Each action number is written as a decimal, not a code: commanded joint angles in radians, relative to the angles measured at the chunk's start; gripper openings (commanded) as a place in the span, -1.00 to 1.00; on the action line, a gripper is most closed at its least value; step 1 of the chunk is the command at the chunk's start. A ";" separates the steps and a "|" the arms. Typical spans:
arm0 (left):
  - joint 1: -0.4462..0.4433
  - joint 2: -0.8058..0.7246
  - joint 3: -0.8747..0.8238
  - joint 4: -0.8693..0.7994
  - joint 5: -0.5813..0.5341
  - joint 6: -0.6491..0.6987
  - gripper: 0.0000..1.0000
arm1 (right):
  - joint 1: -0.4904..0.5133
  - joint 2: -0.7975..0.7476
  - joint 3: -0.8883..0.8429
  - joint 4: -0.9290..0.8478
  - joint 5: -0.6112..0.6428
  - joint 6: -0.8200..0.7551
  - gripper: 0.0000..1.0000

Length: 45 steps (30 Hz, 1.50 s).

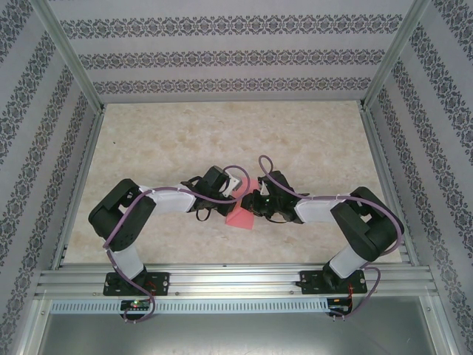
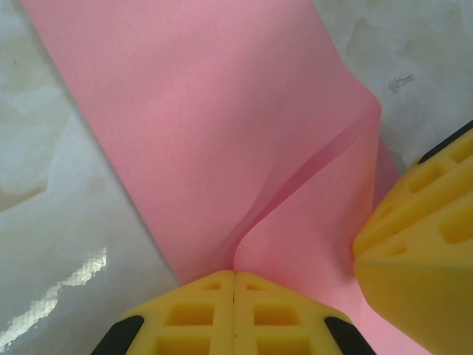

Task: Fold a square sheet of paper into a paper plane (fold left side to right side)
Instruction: Fold the triangle a second time at the center of the table.

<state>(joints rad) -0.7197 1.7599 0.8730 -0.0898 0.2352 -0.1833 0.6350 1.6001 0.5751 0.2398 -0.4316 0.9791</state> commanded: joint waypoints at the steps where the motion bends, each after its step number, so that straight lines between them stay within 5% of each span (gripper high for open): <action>1: 0.014 0.012 -0.006 0.041 0.013 0.007 -0.88 | 0.013 0.020 0.023 0.009 0.032 0.006 -0.66; 40: 0.014 0.032 0.018 0.050 -0.017 -0.005 -0.88 | 0.013 0.040 0.017 -0.149 0.078 -0.025 -0.65; 45: 0.014 0.010 0.006 0.051 -0.029 -0.017 -0.74 | 0.013 0.056 0.023 -0.183 0.095 -0.008 -0.65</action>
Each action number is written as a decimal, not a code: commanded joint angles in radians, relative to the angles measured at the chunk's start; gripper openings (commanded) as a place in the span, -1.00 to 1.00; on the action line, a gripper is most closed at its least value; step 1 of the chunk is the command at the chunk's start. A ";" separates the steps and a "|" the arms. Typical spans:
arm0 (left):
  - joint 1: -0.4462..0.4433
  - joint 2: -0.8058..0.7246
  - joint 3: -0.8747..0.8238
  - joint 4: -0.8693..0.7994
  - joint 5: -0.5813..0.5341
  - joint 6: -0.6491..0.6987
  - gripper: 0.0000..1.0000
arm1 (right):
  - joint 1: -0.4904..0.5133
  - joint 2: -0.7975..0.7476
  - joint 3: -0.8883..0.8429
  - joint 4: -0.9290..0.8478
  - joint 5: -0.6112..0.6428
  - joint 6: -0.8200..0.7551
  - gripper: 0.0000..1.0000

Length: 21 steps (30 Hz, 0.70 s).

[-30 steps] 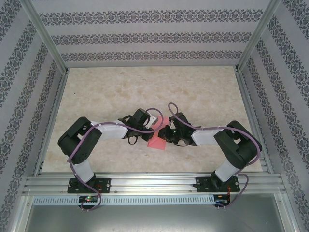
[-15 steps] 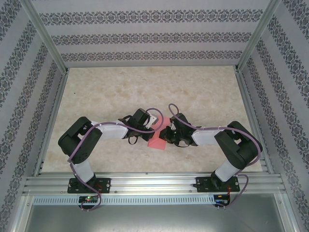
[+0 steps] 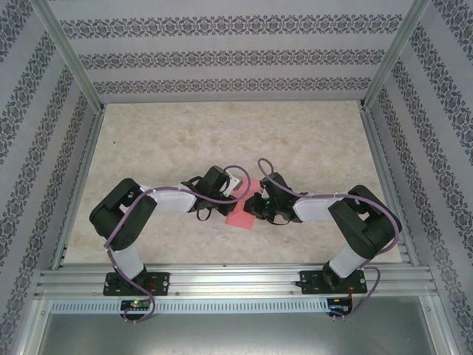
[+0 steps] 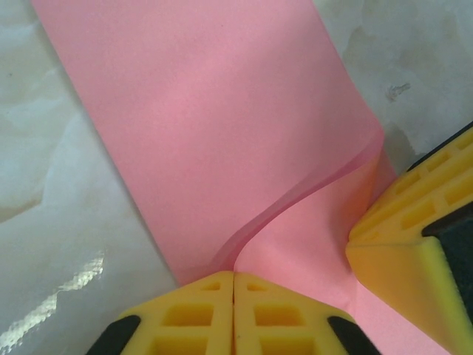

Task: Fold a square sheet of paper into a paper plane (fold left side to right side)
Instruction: Fold the triangle a second time at the center of the table.

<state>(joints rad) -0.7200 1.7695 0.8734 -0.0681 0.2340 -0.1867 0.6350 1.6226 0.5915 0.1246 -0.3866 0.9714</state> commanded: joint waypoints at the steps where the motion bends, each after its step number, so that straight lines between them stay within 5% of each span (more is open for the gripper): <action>1: 0.014 -0.014 0.002 0.028 -0.034 -0.017 -0.70 | 0.013 0.038 0.008 -0.074 0.052 0.001 -0.65; 11: 0.032 -0.202 -0.057 -0.011 -0.078 -0.067 -0.15 | 0.011 0.070 0.025 -0.118 0.073 0.016 -0.65; 21: 0.003 -0.434 -0.257 0.106 0.133 -0.226 -0.22 | 0.012 0.064 0.019 -0.121 0.081 0.017 -0.66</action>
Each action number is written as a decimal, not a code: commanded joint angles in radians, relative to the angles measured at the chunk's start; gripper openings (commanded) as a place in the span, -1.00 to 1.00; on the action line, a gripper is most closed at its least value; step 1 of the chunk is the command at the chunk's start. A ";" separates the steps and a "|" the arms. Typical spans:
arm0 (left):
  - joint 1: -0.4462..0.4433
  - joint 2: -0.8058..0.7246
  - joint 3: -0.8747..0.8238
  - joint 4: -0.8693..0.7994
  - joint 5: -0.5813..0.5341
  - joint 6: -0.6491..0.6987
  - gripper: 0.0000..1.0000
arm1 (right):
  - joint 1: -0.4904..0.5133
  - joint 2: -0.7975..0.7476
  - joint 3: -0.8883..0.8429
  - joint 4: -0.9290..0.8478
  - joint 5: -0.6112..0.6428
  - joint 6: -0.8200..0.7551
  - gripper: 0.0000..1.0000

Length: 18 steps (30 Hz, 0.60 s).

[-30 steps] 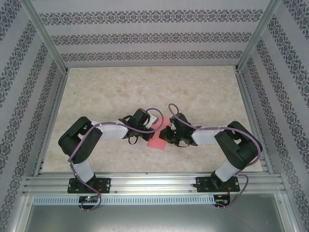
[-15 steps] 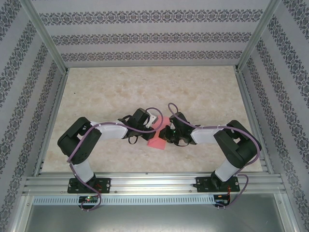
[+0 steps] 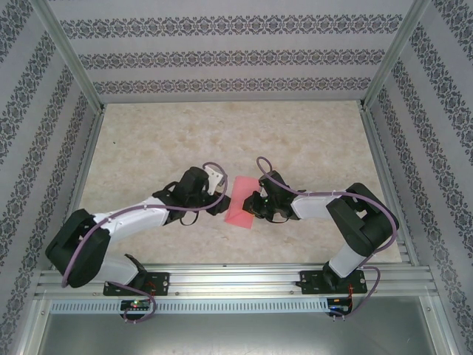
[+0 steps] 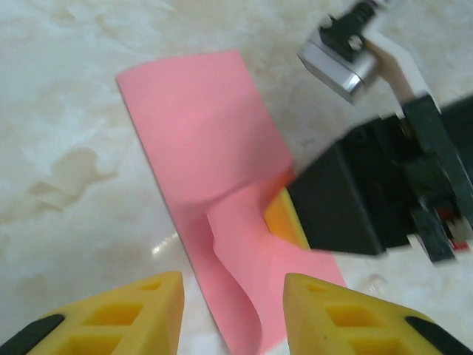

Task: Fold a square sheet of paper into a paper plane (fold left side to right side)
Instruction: Fold the triangle a second time at the center of the table.

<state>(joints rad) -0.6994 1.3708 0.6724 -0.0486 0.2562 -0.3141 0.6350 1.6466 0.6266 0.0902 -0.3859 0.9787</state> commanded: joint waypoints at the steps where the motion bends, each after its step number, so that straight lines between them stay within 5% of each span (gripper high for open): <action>1: -0.030 -0.043 -0.076 0.115 0.131 -0.121 -0.23 | 0.012 0.042 -0.017 -0.088 0.081 0.011 -0.66; 18: -0.097 0.192 0.004 0.168 0.205 -0.111 -0.31 | 0.011 0.042 -0.013 -0.092 0.080 0.005 -0.65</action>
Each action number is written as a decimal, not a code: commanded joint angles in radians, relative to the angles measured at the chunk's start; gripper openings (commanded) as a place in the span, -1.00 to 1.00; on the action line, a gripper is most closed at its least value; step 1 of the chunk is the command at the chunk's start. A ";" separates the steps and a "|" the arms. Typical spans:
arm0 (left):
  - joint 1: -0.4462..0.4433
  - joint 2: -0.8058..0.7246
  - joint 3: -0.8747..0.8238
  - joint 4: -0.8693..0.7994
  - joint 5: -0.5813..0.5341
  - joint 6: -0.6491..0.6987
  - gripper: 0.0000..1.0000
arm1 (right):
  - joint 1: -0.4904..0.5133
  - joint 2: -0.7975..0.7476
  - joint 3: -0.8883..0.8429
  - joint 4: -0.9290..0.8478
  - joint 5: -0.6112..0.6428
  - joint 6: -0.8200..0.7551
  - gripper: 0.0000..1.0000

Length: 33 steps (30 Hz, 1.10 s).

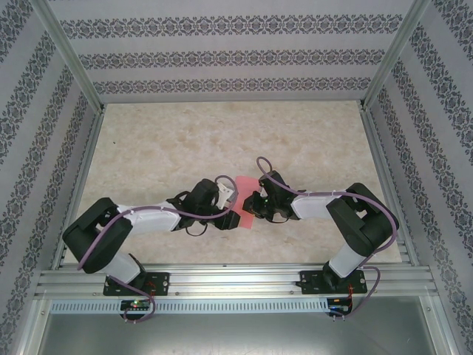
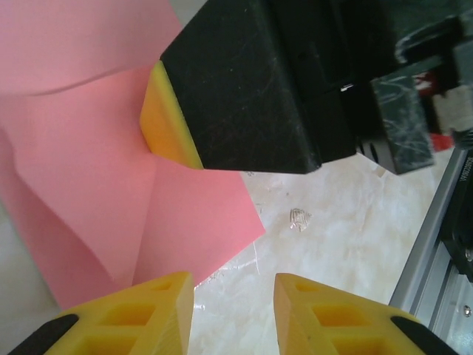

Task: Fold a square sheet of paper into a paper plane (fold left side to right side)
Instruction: Fold the triangle a second time at the center of the table.

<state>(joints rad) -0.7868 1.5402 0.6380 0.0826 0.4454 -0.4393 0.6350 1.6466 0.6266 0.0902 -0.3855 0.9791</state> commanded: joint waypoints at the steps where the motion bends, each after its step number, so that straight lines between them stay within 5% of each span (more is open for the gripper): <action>1: -0.009 0.031 0.047 0.026 0.006 0.023 -0.30 | 0.010 0.041 -0.013 -0.093 0.080 0.004 -0.65; 33: -0.009 0.151 0.155 -0.194 -0.152 0.174 -0.32 | 0.006 0.029 -0.021 -0.111 0.085 -0.002 -0.65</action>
<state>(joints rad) -0.7883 1.6779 0.7719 -0.0711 0.3367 -0.3012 0.6350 1.6466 0.6289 0.0856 -0.3847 0.9787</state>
